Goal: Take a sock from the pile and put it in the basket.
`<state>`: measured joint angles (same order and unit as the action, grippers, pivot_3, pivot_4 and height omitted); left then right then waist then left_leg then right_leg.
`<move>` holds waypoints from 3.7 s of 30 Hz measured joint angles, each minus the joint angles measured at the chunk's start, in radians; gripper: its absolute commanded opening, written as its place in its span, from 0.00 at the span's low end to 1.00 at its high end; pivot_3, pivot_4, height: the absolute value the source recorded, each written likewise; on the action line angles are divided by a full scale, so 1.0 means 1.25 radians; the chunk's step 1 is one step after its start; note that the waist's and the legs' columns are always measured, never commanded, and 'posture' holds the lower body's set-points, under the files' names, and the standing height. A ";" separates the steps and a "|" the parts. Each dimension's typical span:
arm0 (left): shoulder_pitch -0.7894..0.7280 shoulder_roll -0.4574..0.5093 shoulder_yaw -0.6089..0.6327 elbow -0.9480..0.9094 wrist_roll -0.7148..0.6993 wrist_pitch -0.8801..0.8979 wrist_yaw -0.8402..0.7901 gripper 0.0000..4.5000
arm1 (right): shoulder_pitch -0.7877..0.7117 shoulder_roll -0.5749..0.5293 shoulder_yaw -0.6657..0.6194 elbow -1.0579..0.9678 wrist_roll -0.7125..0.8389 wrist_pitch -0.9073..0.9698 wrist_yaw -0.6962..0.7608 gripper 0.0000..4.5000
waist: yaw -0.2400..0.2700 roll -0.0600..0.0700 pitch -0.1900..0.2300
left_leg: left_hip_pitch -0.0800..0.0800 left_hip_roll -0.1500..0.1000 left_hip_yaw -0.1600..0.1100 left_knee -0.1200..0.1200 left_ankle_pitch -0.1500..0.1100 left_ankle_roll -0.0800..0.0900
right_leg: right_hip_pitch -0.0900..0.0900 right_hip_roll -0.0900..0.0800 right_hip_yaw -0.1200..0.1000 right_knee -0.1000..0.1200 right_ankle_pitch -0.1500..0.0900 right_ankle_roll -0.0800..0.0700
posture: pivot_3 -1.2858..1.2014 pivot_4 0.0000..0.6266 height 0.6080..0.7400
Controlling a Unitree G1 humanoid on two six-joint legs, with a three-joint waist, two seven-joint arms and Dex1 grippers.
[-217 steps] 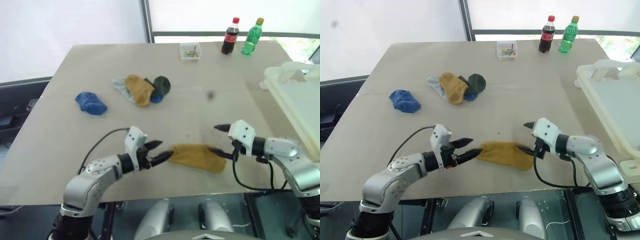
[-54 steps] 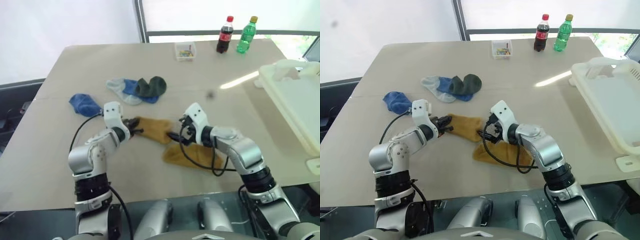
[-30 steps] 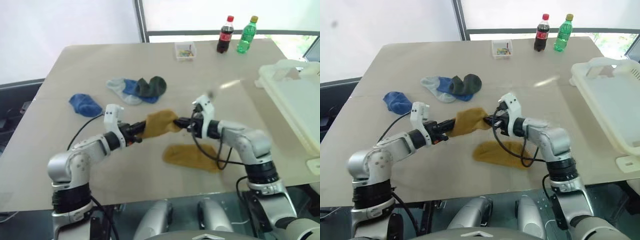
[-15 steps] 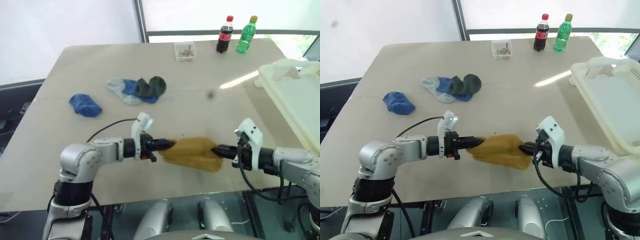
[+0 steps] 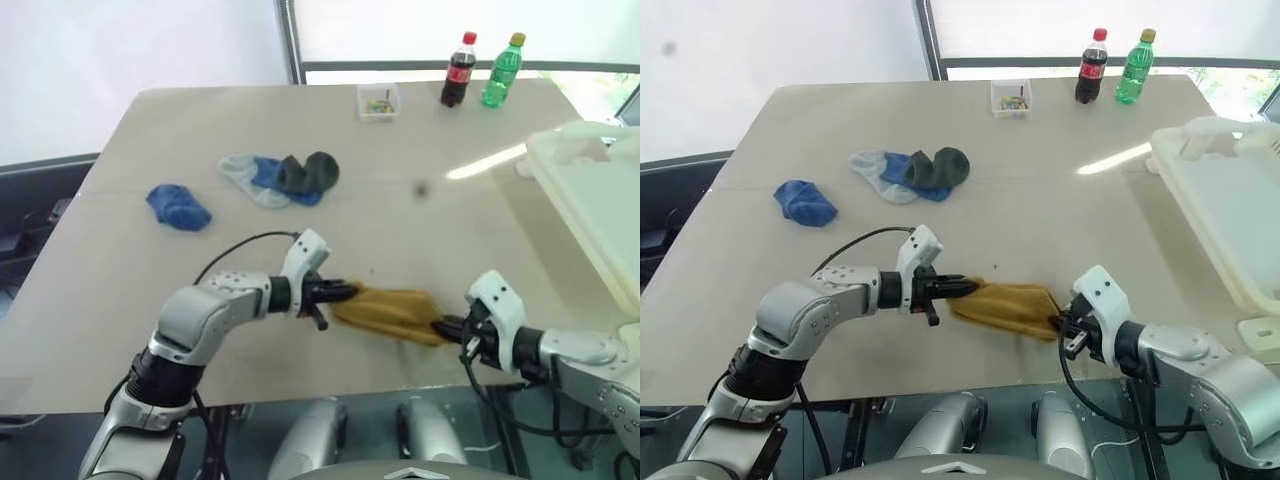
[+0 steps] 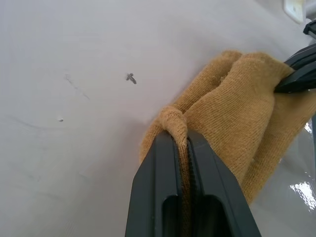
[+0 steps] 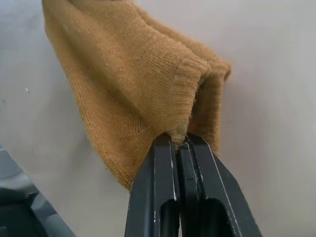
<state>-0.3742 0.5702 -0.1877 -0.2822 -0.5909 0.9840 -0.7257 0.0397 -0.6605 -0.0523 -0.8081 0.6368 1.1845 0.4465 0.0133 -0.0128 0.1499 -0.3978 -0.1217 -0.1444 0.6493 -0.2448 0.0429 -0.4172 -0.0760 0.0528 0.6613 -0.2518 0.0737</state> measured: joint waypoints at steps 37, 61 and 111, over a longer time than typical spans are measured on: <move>-0.025 -0.011 0.072 0.116 -0.077 -0.102 -0.200 0.48 | 0.082 -0.013 0.171 0.295 -0.368 -0.783 0.233 0.00 | -0.001 -0.001 0.000 | 0.002 0.000 0.000 0.001 0.000 0.000 | 0.002 0.001 0.000 0.000 0.000 0.000 | 0.52 0.24 1.00; -0.077 0.025 0.098 0.222 -0.192 0.333 -0.197 0.98 | 0.059 0.014 0.188 0.398 -0.430 -0.950 0.248 0.00 | -0.002 -0.001 -0.001 | 0.006 0.000 -0.001 0.001 0.000 0.000 | 0.005 0.003 0.000 0.001 0.000 0.000 | 0.52 0.24 1.00; -0.243 -0.186 -0.153 0.339 -0.122 0.129 -0.408 0.98 | 0.130 0.004 0.184 0.277 -0.478 -0.881 0.215 0.00 | 0.000 -0.001 -0.001 | 0.005 0.001 -0.001 0.002 0.000 -0.001 | 0.005 0.003 0.000 0.000 0.000 0.000 | 0.52 0.24 1.00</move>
<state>-0.6774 0.3372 -0.3792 0.1409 -0.7440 1.1449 -1.2354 0.2026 -0.6560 0.1780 -0.4614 0.0388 0.0832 0.7157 0.0138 -0.0145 0.1492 -0.3920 -0.1207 -0.1453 0.6515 -0.2453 0.0414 -0.4114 -0.0718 0.0526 0.6617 -0.2520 0.0738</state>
